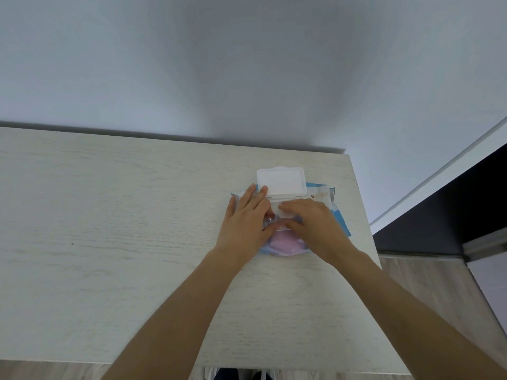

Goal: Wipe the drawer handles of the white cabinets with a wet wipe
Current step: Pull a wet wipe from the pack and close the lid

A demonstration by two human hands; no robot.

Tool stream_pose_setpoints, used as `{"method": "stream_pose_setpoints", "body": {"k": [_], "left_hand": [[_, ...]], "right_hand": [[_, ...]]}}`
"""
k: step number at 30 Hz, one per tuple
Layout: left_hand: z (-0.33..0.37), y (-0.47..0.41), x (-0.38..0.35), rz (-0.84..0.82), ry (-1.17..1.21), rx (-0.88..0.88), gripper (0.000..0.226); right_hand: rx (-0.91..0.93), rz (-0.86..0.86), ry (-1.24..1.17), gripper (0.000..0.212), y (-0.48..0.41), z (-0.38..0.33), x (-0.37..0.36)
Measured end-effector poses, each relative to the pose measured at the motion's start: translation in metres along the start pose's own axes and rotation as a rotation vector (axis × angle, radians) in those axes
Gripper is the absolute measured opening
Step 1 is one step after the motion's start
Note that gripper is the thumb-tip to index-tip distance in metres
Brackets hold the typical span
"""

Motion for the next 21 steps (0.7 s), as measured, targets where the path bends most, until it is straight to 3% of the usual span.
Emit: {"method": "stream_pose_setpoints", "body": {"k": [4,10,17,21], "left_hand": [[-0.003,0.0,0.001,0.01,0.023,0.024,0.032],[-0.002,-0.002,0.0,-0.002,0.007,0.036,0.055],[0.0,0.0,0.003,-0.024,-0.026,0.034,0.046],[-0.001,0.0,0.002,-0.043,-0.036,0.064,0.065]], "right_hand": [[0.06,0.005,0.103,0.02,-0.005,-0.006,0.008],[-0.03,0.142,0.026,0.016,-0.003,-0.002,0.036],[-0.055,0.212,-0.036,0.012,0.0,-0.01,0.054],[-0.042,0.255,-0.075,0.011,0.0,-0.017,0.074]]}}
Point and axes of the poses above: each hand's wrist, its own y-axis away from the middle knuckle, its own x-axis out of the back of the hand, z = x × y, the point moved 8 cm from there along -y, towards the middle knuckle, and after that the axes turned 7 degrees about z, right-handed, at the moved point
